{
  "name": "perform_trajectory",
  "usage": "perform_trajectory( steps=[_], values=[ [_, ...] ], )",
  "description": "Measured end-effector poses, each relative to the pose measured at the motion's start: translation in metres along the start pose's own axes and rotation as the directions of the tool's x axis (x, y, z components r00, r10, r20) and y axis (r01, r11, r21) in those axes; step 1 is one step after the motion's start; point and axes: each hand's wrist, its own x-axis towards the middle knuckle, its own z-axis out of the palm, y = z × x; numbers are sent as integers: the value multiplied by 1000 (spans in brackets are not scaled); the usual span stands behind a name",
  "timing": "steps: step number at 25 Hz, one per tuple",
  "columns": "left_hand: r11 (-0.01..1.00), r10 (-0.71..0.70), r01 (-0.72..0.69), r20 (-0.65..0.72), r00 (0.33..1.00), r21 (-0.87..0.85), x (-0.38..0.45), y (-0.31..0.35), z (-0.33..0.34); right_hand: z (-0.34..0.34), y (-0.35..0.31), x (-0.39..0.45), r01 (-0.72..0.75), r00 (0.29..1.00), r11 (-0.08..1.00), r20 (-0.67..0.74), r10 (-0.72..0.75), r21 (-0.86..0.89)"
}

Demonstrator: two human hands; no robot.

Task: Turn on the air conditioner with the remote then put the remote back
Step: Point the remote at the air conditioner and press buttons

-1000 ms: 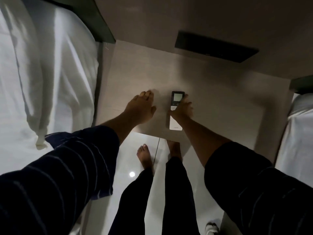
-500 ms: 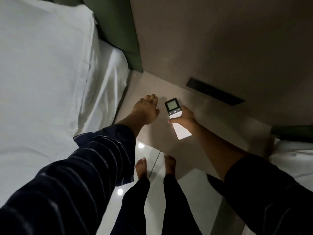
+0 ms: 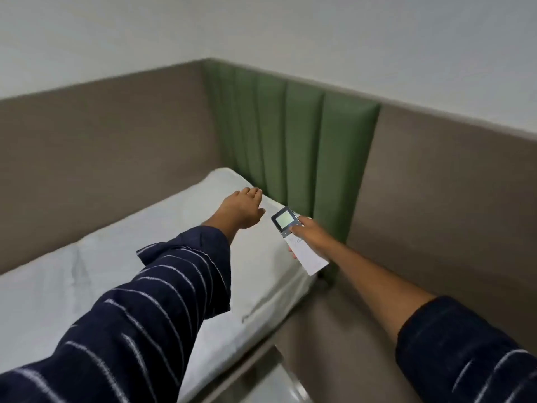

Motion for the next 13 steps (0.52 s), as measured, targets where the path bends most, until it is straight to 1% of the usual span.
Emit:
perform_trajectory(
  steps=[2,4,5,6,7,8,9,10,11,12,13],
  values=[
    [992,-121,124,-80,989,35,-43,-69,-40,56,-72,7,104,987,993,131,-96,-56],
    [978,-200,205,-115,973,37,-82,-130,-76,105,-129,12,182,969,975,190,-156,-131],
    [960,-267,275,-134,954,45,-115,-167,-94,140,-164,12,250,953,948,223,-205,-197],
    [933,-342,355,-147,928,68,-145,-202,-107,173,-196,8,325,932,904,255,-257,-278],
    [884,-434,456,-184,882,103,-191,-252,-123,226,-236,2,413,896,850,315,-314,-328],
    [850,-483,512,-207,851,123,-222,-283,-133,261,-261,-3,481,868,786,339,-363,-390],
    [832,-516,545,-212,830,106,-248,-308,-143,290,-283,-9,524,848,730,352,-397,-439],
    [812,-547,574,-208,811,107,-276,-328,-152,319,-305,-20,547,834,700,368,-411,-458],
    [771,-593,626,-229,772,115,-309,-351,-160,357,-328,-32,580,807,699,408,-426,-418],
    [716,-647,687,-251,720,124,-350,-378,-174,399,-355,-49,596,782,728,450,-432,-338],
    [677,-680,725,-269,682,123,-383,-398,-188,432,-378,-64,588,769,769,471,-433,-253]
  ],
)
